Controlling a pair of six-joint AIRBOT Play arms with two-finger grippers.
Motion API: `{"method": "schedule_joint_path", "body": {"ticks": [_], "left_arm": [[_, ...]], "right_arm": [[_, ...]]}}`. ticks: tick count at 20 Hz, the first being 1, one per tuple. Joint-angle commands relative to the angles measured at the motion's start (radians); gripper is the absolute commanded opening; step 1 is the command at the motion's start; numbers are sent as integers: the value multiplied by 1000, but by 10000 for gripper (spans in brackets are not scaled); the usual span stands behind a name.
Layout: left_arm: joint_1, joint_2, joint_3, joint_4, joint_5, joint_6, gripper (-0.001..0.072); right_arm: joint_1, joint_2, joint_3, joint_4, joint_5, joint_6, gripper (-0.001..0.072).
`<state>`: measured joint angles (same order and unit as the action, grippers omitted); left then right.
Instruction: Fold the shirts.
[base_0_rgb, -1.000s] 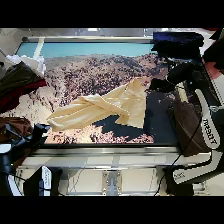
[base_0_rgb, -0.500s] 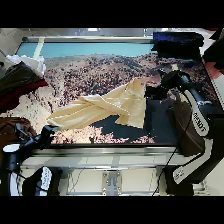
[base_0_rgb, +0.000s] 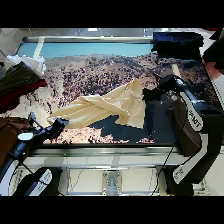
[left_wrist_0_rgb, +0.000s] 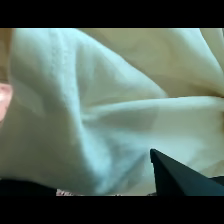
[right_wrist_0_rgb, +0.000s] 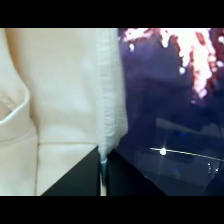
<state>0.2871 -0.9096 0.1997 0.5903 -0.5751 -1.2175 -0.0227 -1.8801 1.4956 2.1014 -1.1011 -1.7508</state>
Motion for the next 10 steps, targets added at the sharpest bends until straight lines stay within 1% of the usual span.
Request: {"method": "schedule_joint_path", "body": {"ticks": [1, 2, 3, 4, 5, 8, 10], "left_arm": [[-23, -25, 33, 0, 48, 3, 572], [-23, -25, 35, -1, 48, 2, 532], [-23, -24, 36, -1, 39, 2, 247], [-23, -22, 37, -1, 33, 4, 25], [-23, -14, 40, -1, 23, 3, 14], [-5, 67, 92, 27, -56, 3, 14], [39, 151, 185, 97, -180, 2, 13]], "right_arm": [[1, -2, 1, 45, -2, -24, 16], [1, 2, 1, 47, -14, -24, 16], [0, 6, 7, 46, -33, -24, 16], [0, 14, 21, 44, -61, -24, 16], [0, 26, 41, 41, -94, -25, 16], [-3, 113, 126, 29, -195, -26, 15], [-2, 204, 178, 3, -277, -26, 15]]}}
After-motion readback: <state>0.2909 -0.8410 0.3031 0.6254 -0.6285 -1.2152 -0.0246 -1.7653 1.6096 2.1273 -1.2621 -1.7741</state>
